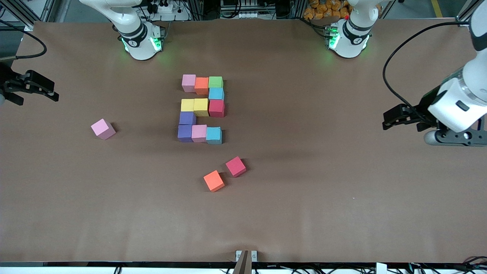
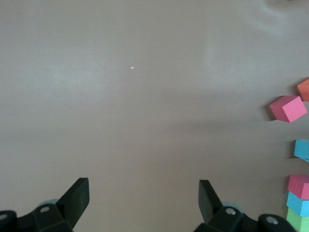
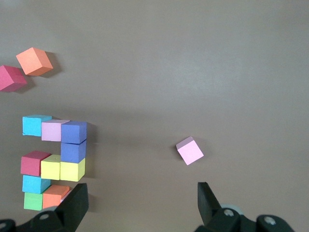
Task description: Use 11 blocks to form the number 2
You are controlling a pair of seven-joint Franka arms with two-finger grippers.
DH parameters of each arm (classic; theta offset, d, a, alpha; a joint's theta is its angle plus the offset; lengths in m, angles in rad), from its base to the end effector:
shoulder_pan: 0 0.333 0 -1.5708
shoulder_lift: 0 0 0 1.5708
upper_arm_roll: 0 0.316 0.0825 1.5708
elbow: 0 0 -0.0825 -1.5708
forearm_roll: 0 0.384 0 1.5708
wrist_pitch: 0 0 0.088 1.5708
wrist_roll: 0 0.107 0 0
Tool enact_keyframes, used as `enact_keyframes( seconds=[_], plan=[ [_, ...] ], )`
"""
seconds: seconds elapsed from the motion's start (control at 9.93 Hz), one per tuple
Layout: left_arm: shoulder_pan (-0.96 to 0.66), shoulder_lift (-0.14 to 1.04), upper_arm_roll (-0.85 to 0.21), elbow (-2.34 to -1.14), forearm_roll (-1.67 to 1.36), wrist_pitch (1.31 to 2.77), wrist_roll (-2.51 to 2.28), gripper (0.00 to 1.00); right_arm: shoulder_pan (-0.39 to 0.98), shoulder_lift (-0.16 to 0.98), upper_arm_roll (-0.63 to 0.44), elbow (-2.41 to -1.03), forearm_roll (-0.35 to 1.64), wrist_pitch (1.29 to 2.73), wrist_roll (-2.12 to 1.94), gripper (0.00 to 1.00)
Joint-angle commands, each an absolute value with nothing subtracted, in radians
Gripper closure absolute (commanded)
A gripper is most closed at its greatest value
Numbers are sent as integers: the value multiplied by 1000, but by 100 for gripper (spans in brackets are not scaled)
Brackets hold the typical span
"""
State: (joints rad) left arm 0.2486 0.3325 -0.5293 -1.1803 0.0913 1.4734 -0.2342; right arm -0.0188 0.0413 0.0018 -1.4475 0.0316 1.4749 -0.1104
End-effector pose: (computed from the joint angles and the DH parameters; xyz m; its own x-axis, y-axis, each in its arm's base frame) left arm 0.6256 -0.1033 0.6210 0.9998 -0.0136 -0.0151 -0.0124 -0.9972 0.0731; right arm 0.5579 -0.0059 0.6508 0.9953 0.0962 -0.0103 0.0958 -0.9949 -0.0329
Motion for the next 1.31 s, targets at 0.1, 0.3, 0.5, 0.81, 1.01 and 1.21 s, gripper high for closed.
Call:
enact_keyframes(
  seconds=[0.1, 0.3, 0.5, 0.81, 1.01, 1.21],
  plan=[
    [282, 299, -540, -1210, 83, 1434, -224, 0, -28, 48, 6, -1425, 34, 1459, -126, 0],
    [279, 299, -541, -1206, 83, 1411, -224, 0, -28, 51, 6, -1425, 32, 1460, -126, 0],
    [279, 290, -546, -1207, 84, 1396, -224, 0, -26, 51, 6, -1419, 34, 1460, -123, 0],
    [275, 282, -542, -1207, 83, 1384, -224, 0, -26, 49, 6, -1419, 32, 1460, -121, 0],
    [266, 272, -496, -1210, 66, 1384, -192, 0, -28, 51, 6, -1419, 31, 1460, -120, 0],
    [155, 232, -338, -1242, 54, 1385, -125, 0, -26, 51, 6, -1419, 31, 1460, -115, 0]
  ],
)
